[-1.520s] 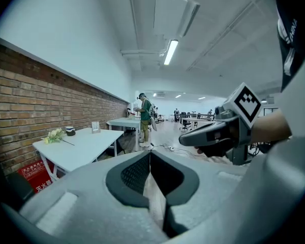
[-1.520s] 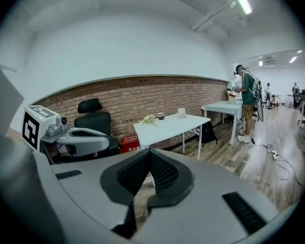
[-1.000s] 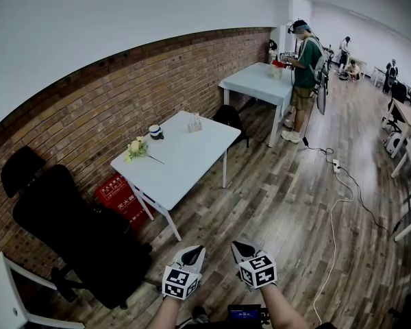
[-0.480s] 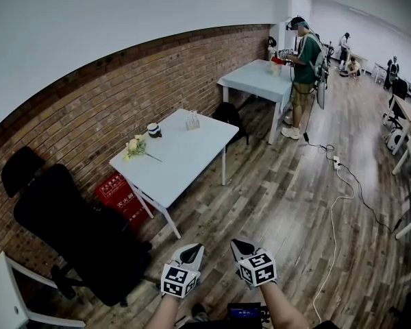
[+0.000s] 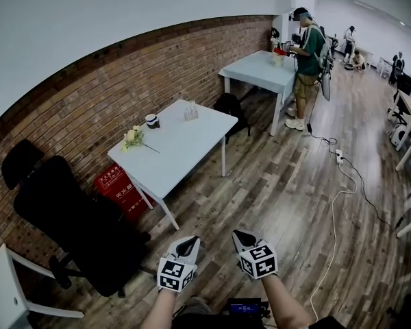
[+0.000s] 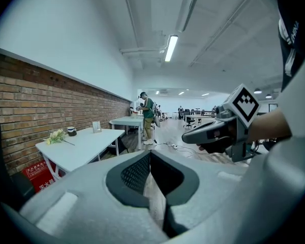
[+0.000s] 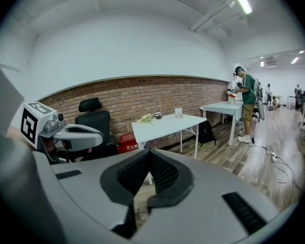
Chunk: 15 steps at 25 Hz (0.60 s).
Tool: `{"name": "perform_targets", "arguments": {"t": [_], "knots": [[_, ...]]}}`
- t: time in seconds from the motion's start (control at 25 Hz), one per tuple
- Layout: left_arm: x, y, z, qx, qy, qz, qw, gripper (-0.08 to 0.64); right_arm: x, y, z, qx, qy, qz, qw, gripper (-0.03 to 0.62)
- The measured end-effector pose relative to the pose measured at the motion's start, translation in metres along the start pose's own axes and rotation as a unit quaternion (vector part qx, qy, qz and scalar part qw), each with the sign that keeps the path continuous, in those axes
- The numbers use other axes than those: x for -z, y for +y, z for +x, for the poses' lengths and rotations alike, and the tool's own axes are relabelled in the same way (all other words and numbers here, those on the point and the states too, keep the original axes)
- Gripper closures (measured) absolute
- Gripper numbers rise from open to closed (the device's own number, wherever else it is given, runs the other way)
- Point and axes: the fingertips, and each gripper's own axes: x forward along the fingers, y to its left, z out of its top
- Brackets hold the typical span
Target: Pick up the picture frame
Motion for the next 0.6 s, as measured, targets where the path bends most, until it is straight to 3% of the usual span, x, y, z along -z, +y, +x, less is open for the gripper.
{"name": "perform_targets", "arguments": {"t": [0.6], "knots": [[0.008,0.043,0.077,0.027,0.017,-0.019,0.9993,0.548,-0.006,-0.046,0.063,0.019,0.029,0.011,0.999,0.584]]}}
